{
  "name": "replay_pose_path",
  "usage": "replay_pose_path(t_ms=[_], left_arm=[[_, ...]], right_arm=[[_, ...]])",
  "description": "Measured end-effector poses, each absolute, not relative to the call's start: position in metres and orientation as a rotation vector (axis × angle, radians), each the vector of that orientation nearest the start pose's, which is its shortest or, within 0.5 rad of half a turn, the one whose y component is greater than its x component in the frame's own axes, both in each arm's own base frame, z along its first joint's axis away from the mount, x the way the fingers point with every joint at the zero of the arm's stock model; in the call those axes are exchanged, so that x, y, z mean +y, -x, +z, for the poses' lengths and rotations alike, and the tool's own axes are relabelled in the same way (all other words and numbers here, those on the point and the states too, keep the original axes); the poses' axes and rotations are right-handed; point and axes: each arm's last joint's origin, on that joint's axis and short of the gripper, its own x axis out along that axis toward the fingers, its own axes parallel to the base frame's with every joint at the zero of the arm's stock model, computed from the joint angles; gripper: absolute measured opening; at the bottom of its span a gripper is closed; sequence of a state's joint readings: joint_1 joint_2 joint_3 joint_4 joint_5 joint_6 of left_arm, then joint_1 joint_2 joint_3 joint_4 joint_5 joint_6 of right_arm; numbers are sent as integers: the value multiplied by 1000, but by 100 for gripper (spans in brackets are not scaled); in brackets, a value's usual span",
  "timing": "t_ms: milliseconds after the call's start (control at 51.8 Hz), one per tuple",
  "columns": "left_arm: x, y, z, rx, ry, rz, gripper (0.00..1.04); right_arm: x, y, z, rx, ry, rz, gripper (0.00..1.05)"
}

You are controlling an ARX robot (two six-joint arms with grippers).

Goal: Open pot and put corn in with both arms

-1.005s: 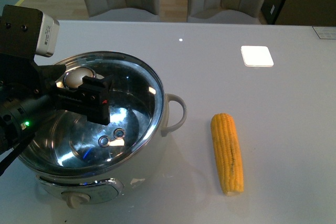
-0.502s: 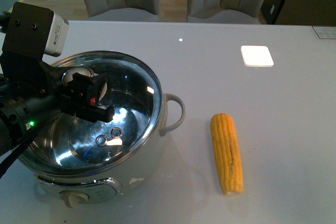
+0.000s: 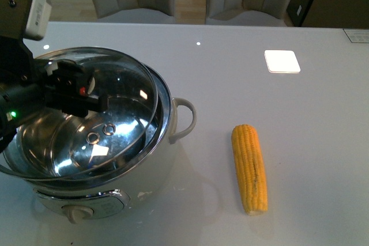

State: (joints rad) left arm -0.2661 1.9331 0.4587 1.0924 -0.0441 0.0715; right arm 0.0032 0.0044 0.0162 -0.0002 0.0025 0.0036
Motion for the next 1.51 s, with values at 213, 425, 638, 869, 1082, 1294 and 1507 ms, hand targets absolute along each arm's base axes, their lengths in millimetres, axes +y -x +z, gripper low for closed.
replay_pose_path(t_ms=[213,425,638,869,1082,1294,1507], left_arm=[[-75,-284,111,278,-115,-218,43],[-51,-288,130,227,-96,-136,43],[7,-282,138,208,-83,52,43],[70,-262,122,235,-96,236,43],[128,-239,96,291,-75,434,43],[161,-213,48,416,-10,586,43],[161,-214,21,447,16,574,43]], right_arm=[[0,-97,169,-12,-4,1,96],[0,-97,169,-12,-4,1,96],[0,-97,169,-12,-4,1,96],[0,-97,169,-12,-4,1,96],[0,-97,169,-12,-4,1,96],[0,-97,169,-12,-4,1,96],[0,-97,169,-12,-4,1,96]])
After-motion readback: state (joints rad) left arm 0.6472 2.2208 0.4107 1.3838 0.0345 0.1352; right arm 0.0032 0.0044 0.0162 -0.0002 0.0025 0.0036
